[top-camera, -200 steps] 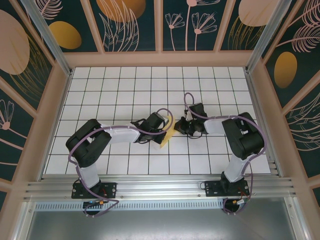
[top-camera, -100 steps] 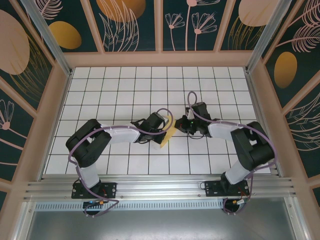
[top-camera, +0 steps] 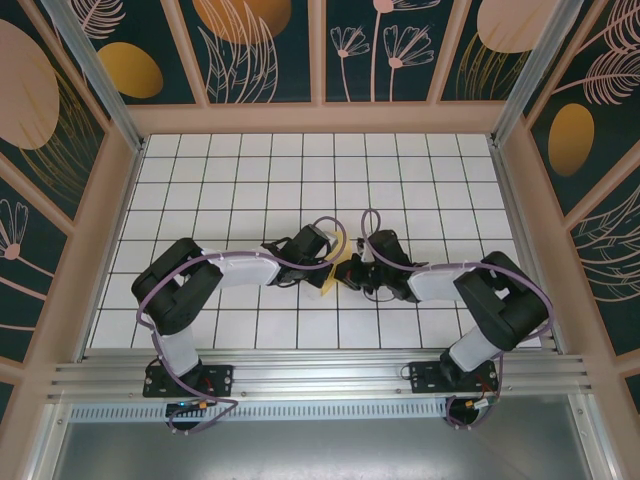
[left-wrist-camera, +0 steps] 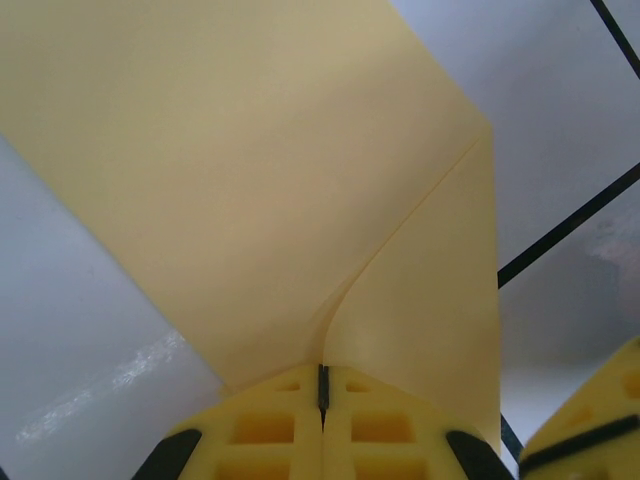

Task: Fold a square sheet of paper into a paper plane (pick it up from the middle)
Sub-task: Third fold the triangle at the center of the table.

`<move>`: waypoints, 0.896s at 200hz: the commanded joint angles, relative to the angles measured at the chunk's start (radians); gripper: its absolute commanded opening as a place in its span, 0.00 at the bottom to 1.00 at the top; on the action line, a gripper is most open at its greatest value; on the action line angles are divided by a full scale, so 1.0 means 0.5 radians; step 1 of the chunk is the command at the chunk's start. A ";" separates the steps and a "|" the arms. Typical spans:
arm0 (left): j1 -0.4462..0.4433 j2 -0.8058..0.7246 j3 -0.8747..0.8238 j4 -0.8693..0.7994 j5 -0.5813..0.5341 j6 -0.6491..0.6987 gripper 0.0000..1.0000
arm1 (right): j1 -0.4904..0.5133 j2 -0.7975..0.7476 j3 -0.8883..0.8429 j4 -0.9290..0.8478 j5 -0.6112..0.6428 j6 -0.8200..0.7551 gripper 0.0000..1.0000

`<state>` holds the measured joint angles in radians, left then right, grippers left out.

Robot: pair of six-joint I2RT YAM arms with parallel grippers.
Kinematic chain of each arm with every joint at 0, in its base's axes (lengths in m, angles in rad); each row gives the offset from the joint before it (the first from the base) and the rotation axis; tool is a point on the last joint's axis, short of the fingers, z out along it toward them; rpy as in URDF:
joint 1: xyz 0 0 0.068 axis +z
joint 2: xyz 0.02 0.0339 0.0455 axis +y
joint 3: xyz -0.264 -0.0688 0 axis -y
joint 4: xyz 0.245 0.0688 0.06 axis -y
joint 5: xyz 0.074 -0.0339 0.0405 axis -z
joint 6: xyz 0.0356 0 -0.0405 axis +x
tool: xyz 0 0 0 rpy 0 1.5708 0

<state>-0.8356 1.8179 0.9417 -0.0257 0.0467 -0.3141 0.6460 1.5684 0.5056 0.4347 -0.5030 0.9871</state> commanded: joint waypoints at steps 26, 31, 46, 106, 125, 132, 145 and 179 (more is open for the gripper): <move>0.012 0.073 -0.011 -0.078 0.002 0.054 0.00 | 0.017 0.009 -0.075 0.103 0.124 0.063 0.02; 0.012 0.075 -0.006 -0.078 0.002 0.057 0.00 | 0.004 0.003 -0.063 0.070 0.137 0.039 0.02; 0.012 0.078 -0.002 -0.084 0.007 0.062 0.00 | -0.059 -0.011 -0.013 -0.025 0.165 -0.031 0.02; 0.010 0.081 -0.003 -0.080 0.011 0.065 0.00 | -0.276 0.233 0.462 -0.478 0.148 -0.425 0.03; 0.010 0.088 0.002 -0.081 0.011 0.064 0.00 | -0.298 0.382 0.595 -0.527 0.130 -0.479 0.02; 0.009 0.089 0.009 -0.085 0.006 0.066 0.00 | -0.300 0.446 0.644 -0.556 0.126 -0.497 0.02; 0.011 0.089 0.020 -0.093 0.005 0.071 0.00 | -0.297 0.540 0.761 -0.680 0.127 -0.565 0.01; 0.012 0.076 0.049 -0.125 -0.037 0.089 0.00 | -0.289 0.630 0.829 -0.820 0.199 -0.658 0.01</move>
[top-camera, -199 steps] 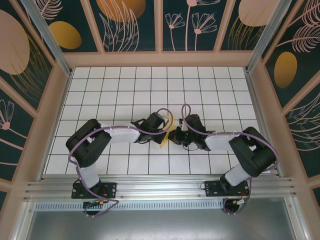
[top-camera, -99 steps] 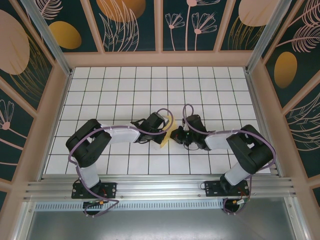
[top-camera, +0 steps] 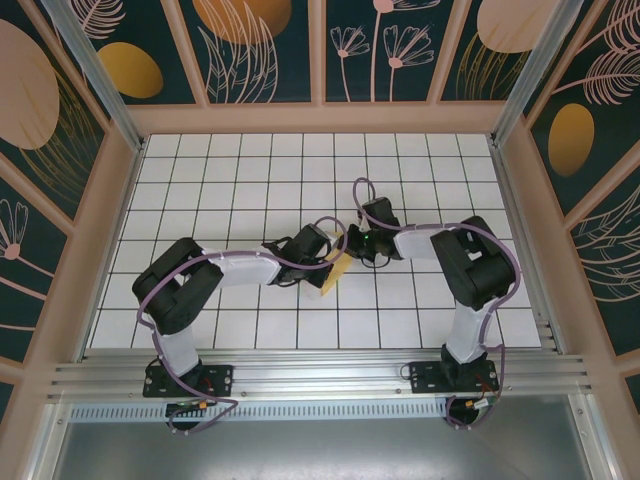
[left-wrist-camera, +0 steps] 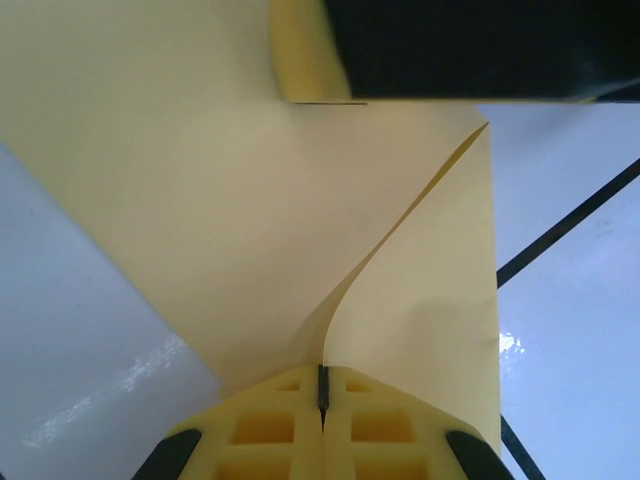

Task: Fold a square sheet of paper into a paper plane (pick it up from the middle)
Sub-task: Third fold the triangle at the center of the table.

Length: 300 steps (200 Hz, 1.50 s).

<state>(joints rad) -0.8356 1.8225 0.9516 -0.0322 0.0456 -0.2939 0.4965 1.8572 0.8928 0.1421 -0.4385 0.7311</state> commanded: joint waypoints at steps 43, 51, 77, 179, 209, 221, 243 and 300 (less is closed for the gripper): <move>0.011 0.052 0.088 -0.125 -0.079 0.070 0.00 | 0.010 0.098 0.087 -0.329 0.114 -0.226 0.02; 0.009 0.048 0.093 -0.124 -0.096 0.070 0.00 | 0.010 0.103 0.086 -0.324 0.113 -0.226 0.02; 0.010 0.051 0.087 -0.115 -0.092 0.072 0.00 | 0.015 0.116 0.087 -0.313 0.098 -0.223 0.02; 0.014 0.095 -0.022 -0.076 0.014 0.049 0.00 | -0.021 -0.159 0.145 -0.280 -0.063 -0.176 0.05; 0.012 0.085 -0.037 -0.071 0.013 0.048 0.00 | -0.027 -0.435 -0.027 -0.191 -0.062 -0.073 0.05; 0.012 0.089 -0.036 -0.074 0.010 0.053 0.00 | -0.021 -0.539 -0.186 -0.078 -0.088 0.022 0.03; 0.012 0.077 -0.047 -0.066 0.015 0.051 0.00 | 0.011 -0.689 -0.521 0.274 -0.172 0.268 0.01; 0.010 0.080 -0.049 -0.070 0.014 0.060 0.00 | 0.223 -0.632 -0.661 0.447 -0.126 0.415 0.00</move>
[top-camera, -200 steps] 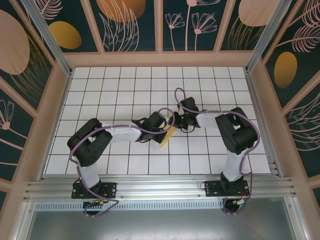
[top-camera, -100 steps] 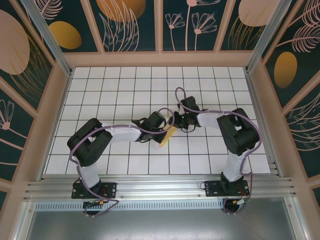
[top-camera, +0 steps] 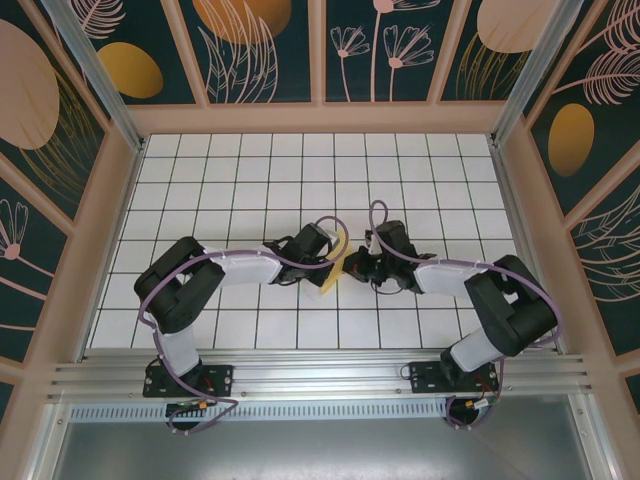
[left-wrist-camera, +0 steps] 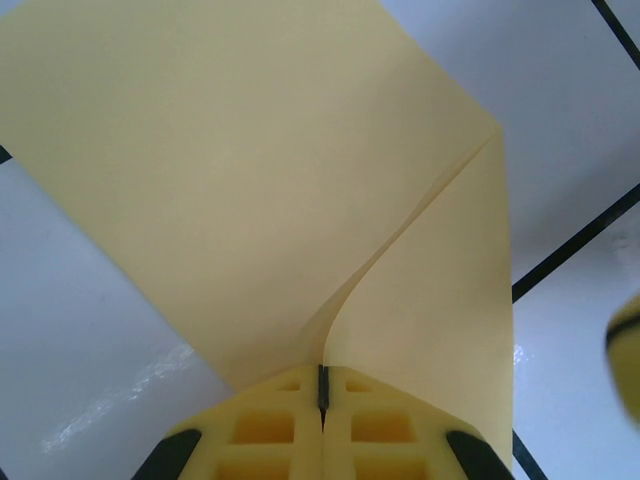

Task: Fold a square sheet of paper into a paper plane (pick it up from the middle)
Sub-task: Third fold the triangle at the center of the table.

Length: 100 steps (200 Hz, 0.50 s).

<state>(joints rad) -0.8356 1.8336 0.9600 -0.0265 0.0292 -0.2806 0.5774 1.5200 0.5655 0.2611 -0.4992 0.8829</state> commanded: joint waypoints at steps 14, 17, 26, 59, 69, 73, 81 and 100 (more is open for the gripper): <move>0.011 0.060 -0.064 -0.082 0.047 0.038 0.00 | 0.081 0.084 -0.028 0.286 -0.011 0.152 0.00; 0.011 0.062 -0.064 -0.082 0.048 0.037 0.00 | 0.082 0.097 -0.029 0.303 -0.019 0.158 0.00; 0.012 0.066 -0.060 -0.085 0.046 0.040 0.00 | 0.095 0.125 -0.024 0.308 -0.022 0.165 0.00; 0.012 0.059 -0.052 -0.088 0.048 0.043 0.00 | 0.113 0.207 -0.048 0.358 -0.012 0.178 0.00; 0.013 0.063 -0.052 -0.088 0.049 0.043 0.00 | 0.118 0.234 -0.056 0.365 -0.008 0.173 0.00; 0.012 0.063 -0.052 -0.088 0.054 0.043 0.00 | 0.117 0.247 -0.060 0.371 -0.010 0.173 0.00; 0.012 0.066 -0.052 -0.090 0.053 0.044 0.00 | 0.120 0.270 -0.069 0.376 -0.007 0.169 0.00; 0.012 0.073 -0.052 -0.093 0.049 0.048 0.00 | 0.125 0.313 -0.075 0.341 0.026 0.139 0.00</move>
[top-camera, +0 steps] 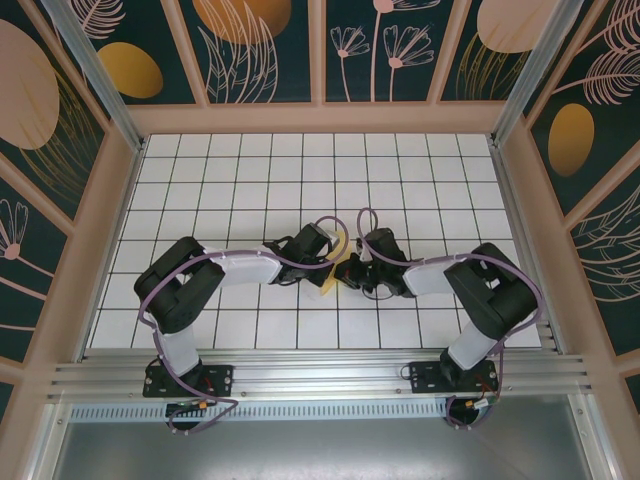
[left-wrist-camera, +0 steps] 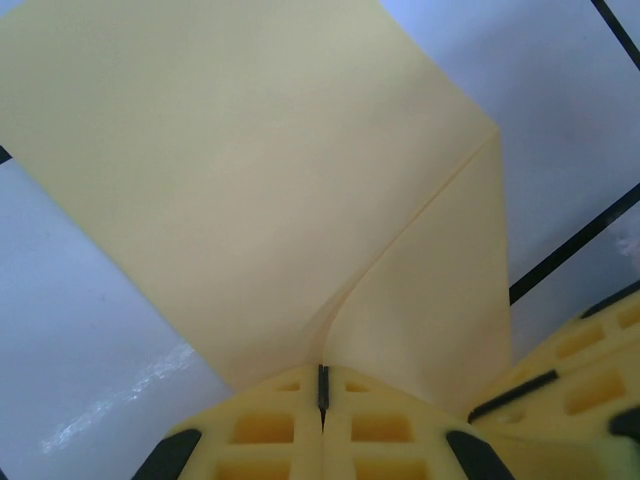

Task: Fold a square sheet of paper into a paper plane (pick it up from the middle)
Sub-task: Third fold the triangle at the center of the table.

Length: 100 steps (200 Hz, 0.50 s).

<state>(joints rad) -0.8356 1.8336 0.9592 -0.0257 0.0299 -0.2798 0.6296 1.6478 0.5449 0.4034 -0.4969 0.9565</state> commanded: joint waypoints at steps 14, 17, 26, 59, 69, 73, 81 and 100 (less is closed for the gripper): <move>0.012 0.075 -0.062 -0.090 0.047 0.041 0.00 | 0.022 0.086 -0.041 0.060 0.010 -0.029 0.01; 0.012 0.078 -0.062 -0.090 0.047 0.041 0.00 | 0.022 0.091 -0.038 0.059 0.007 -0.034 0.01; 0.012 0.083 -0.062 -0.090 0.049 0.046 0.00 | 0.022 0.094 -0.038 0.069 -0.009 -0.036 0.01; 0.012 0.086 -0.064 -0.108 0.036 0.056 0.00 | 0.031 -0.065 -0.066 0.062 0.008 -0.006 0.02; 0.011 0.083 -0.062 -0.106 0.044 0.057 0.00 | 0.038 -0.122 -0.089 0.072 0.009 0.010 0.02; 0.013 0.085 -0.062 -0.109 0.047 0.058 0.00 | 0.041 -0.141 -0.096 0.079 0.005 0.017 0.02; 0.012 0.085 -0.059 -0.108 0.053 0.060 0.00 | 0.050 -0.166 -0.107 0.089 -0.001 0.029 0.02; 0.013 0.085 -0.054 -0.105 0.068 0.060 0.00 | 0.081 -0.161 -0.086 0.083 -0.014 0.044 0.02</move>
<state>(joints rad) -0.8310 1.8336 0.9592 -0.0257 0.0429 -0.2691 0.6491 1.5898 0.5056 0.4206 -0.4957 0.9588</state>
